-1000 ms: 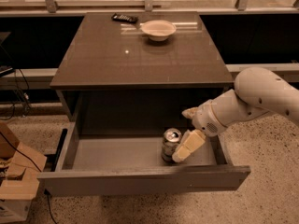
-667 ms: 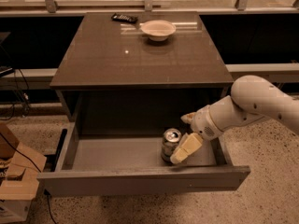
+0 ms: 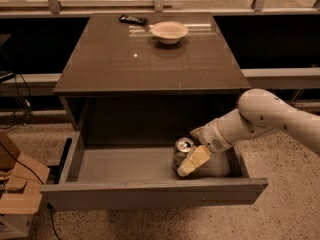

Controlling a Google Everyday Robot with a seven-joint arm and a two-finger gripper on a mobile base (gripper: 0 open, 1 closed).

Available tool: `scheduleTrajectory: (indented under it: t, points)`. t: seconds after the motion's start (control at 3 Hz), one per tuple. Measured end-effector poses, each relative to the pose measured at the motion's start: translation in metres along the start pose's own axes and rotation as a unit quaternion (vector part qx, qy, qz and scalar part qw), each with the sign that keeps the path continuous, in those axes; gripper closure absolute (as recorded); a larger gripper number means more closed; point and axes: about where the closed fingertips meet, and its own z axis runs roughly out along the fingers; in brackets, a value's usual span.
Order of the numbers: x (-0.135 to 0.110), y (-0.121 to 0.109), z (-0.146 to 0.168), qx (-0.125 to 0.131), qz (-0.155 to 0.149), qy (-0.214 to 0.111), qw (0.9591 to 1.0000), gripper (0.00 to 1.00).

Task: Pick 7up can from top drawer and place on counter

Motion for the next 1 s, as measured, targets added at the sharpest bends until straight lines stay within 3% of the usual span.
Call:
scheduleTrajectory:
  t: [0.33, 1.0]
  points:
    - [-0.011, 0.002, 0.001, -0.006, -0.002, -0.013, 0.9999, 0.18]
    - [-0.032, 0.018, -0.01, -0.009, -0.018, -0.025, 0.9995, 0.64]
